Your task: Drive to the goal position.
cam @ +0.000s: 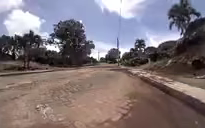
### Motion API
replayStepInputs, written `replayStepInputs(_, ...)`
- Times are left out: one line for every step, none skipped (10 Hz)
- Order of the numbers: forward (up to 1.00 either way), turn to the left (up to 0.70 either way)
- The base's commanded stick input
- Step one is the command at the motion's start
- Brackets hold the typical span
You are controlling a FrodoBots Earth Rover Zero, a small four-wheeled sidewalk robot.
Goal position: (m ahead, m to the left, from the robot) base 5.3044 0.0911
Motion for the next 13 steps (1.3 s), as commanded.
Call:
replayStepInputs(0.70,0.00)
replayStepInputs(0.70,0.00)
replayStepInputs(0.70,0.00)
replayStepInputs(0.70,-0.01)
replayStepInputs(0.70,-0.27)
replayStepInputs(0.70,-0.27)
replayStepInputs(0.70,-0.27)
replayStepInputs(0.70,-0.17)
replayStepInputs(0.70,-0.04)
replayStepInputs(0.70,0.00)
replayStepInputs(0.70,0.00)
replayStepInputs(0.70,0.00)
replayStepInputs(0.70,0.00)
